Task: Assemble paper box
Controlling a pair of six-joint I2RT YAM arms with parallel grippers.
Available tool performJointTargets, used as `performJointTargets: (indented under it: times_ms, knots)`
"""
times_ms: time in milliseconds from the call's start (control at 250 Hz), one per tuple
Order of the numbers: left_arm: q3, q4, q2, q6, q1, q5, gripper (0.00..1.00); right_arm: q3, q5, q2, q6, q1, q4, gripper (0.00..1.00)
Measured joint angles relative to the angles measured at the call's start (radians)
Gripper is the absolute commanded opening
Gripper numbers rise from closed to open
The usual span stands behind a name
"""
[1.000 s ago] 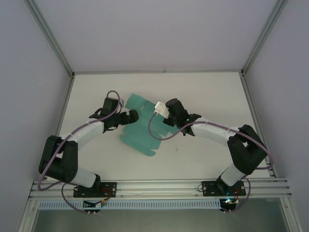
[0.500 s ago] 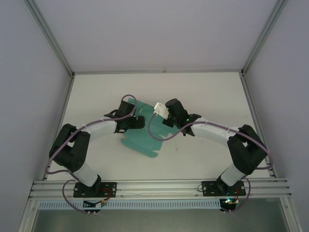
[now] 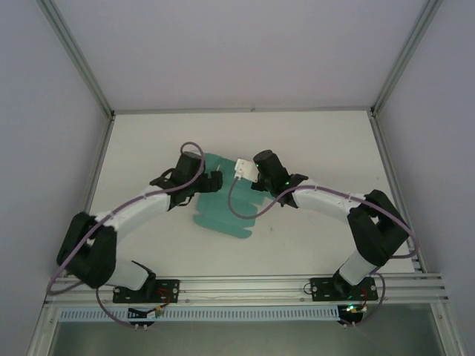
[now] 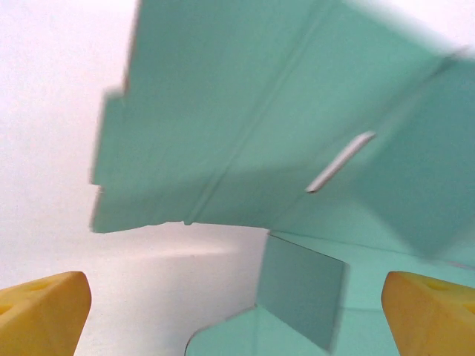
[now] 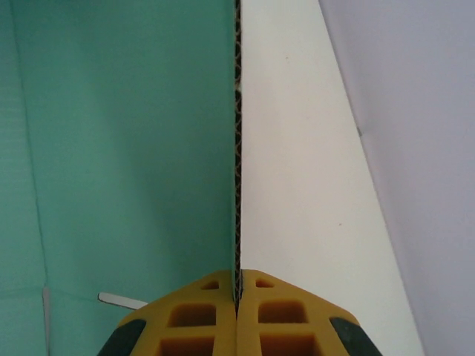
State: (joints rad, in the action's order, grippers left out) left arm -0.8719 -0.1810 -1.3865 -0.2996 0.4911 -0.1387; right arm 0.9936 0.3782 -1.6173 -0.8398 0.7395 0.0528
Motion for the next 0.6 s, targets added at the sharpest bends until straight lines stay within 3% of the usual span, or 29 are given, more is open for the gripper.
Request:
performJointTargets:
  times_ms: [291,603]
  knots:
    - [0.002,-0.036,0.138,-0.064,-0.169,-0.014,1.00,-0.025,0.049,-0.043,-0.248,0.012,0.180,0.00]
    - [-0.004,-0.066,-0.008,-0.152,-0.290,-0.069,1.00,-0.131,0.114,-0.128,-0.464,0.037,0.543,0.00]
